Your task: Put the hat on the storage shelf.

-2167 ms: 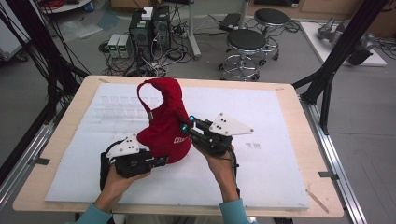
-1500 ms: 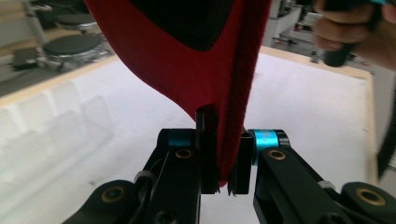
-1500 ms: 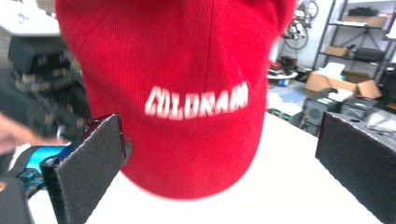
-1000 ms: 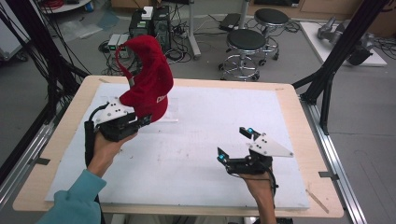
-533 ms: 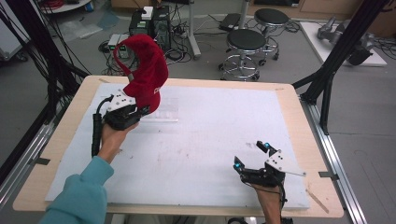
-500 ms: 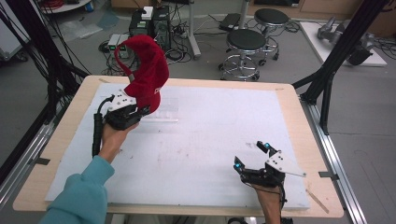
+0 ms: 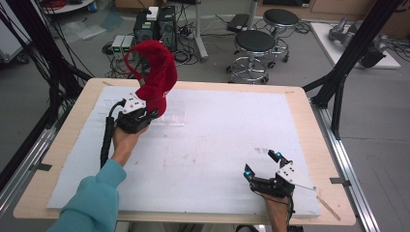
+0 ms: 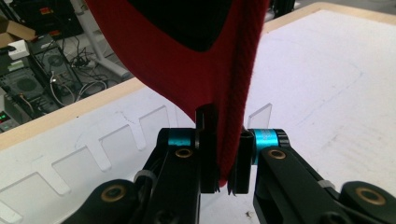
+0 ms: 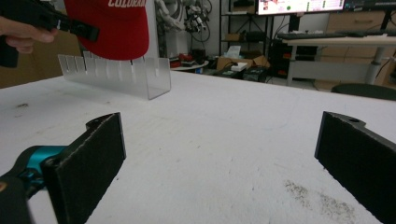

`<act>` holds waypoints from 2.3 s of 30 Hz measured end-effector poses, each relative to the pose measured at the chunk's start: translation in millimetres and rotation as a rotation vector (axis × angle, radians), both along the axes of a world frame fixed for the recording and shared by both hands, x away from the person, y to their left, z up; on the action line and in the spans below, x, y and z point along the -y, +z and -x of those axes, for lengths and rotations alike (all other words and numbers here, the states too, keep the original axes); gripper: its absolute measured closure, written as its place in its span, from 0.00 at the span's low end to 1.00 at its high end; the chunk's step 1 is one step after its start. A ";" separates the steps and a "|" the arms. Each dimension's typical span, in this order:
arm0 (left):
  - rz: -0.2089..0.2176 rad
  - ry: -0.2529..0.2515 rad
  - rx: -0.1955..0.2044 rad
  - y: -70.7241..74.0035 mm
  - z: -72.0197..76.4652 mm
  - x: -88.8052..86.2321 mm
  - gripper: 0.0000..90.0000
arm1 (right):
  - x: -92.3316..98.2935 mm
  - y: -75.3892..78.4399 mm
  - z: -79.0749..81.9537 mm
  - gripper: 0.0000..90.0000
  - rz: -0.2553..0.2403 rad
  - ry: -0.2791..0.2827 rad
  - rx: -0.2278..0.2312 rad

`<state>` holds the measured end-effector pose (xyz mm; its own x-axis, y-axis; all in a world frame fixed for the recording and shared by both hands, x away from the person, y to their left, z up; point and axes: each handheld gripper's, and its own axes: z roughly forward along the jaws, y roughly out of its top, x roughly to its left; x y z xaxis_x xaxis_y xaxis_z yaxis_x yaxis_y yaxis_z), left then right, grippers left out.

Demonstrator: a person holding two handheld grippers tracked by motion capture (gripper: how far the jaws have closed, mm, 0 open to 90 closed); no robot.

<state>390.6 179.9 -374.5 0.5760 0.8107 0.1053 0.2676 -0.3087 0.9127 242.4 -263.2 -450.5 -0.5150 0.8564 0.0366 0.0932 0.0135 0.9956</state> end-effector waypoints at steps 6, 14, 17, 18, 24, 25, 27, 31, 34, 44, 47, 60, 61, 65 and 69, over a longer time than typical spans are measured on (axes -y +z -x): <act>-0.006 0.014 -0.025 -5.8 -3.1 2.0 0.95 | 0.5 -1.7 0.9 0.01 -0.004 -0.009 0.012; -0.005 0.023 -0.063 -14.4 -6.3 4.7 0.95 | 0.6 -2.5 2.8 0.01 -0.008 -0.008 0.022; -0.029 0.018 -0.067 -18.2 -6.2 6.7 0.94 | 0.5 -2.7 3.2 0.01 -0.005 0.002 0.029; -0.018 0.023 -0.062 -20.7 -5.8 6.8 0.94 | 0.6 -2.9 3.3 0.01 -0.010 0.004 0.029; -0.018 0.021 -0.053 -30.7 -2.3 1.8 0.94 | 2.1 -3.8 4.4 0.01 -0.017 0.007 0.050; -0.022 0.017 -0.056 -30.6 -2.1 1.3 0.94 | 2.1 -3.8 4.4 0.01 -0.017 0.006 0.050; -0.019 0.013 -0.054 -30.4 -2.2 0.9 0.94 | 1.9 -4.0 5.0 0.01 -0.021 0.005 0.047; -0.010 0.009 -0.050 -30.6 -3.1 -0.3 0.94 | 2.7 -4.4 6.0 0.01 -0.028 0.005 0.059; 0.009 0.002 -0.057 -30.8 -3.2 -1.9 0.91 | 3.0 -4.4 5.9 0.01 -0.031 0.005 0.057; 0.092 -0.030 -0.003 -15.0 22.5 -12.2 0.32 | 3.0 -4.3 5.1 0.01 -0.030 0.006 0.053; 0.097 -0.078 0.009 -13.9 37.5 -22.3 0.24 | 3.0 -4.3 5.2 0.01 -0.027 0.002 0.058; 0.168 -0.169 0.123 -50.9 113.9 -112.9 0.22 | 1.6 -4.1 5.0 0.01 -0.013 0.001 0.053; 0.173 -0.168 0.135 -53.9 117.9 -117.2 0.22 | 1.4 -4.1 5.1 0.01 -0.012 0.000 0.052; 0.190 -0.168 0.155 -61.7 130.5 -129.3 0.22 | 1.3 -4.0 4.9 0.01 -0.011 -0.006 0.052; 0.219 -0.149 0.177 -66.8 138.8 -137.4 0.22 | 1.0 -4.0 5.0 0.01 -0.012 -0.009 0.050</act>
<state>251.9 317.3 -441.3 0.6783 0.7333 0.0467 0.0652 -0.1234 0.9902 237.5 -264.2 -454.5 -0.5090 0.8605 0.0208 0.0431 0.0013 0.9991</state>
